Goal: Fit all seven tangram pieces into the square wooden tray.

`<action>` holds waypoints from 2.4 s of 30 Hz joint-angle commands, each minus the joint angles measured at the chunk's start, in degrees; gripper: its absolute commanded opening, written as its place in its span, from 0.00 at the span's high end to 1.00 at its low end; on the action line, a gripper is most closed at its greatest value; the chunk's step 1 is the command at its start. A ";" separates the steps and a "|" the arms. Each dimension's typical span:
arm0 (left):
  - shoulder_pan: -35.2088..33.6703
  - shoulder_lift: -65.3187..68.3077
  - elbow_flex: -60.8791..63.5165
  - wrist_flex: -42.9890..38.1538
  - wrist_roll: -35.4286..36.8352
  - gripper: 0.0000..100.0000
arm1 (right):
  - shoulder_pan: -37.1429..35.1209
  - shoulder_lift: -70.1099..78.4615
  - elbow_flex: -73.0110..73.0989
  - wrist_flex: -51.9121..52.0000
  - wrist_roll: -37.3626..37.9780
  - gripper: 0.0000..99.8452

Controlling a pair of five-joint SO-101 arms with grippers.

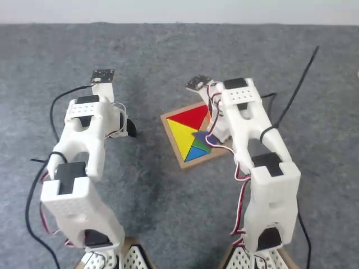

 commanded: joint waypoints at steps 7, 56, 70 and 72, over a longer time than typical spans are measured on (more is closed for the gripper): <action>0.18 -3.08 -0.31 0.26 -0.70 0.74 | 0.66 -0.48 -10.37 2.51 0.62 0.89; 0.18 -3.08 -0.31 0.26 -0.70 0.74 | -6.73 5.85 -28.31 3.21 -5.98 0.89; 0.09 -3.08 -0.31 0.26 -0.79 0.74 | -16.57 11.03 -27.25 7.78 -12.92 0.89; 0.09 -3.08 -0.31 0.26 -0.79 0.74 | -16.31 11.74 -27.25 7.87 -12.92 0.89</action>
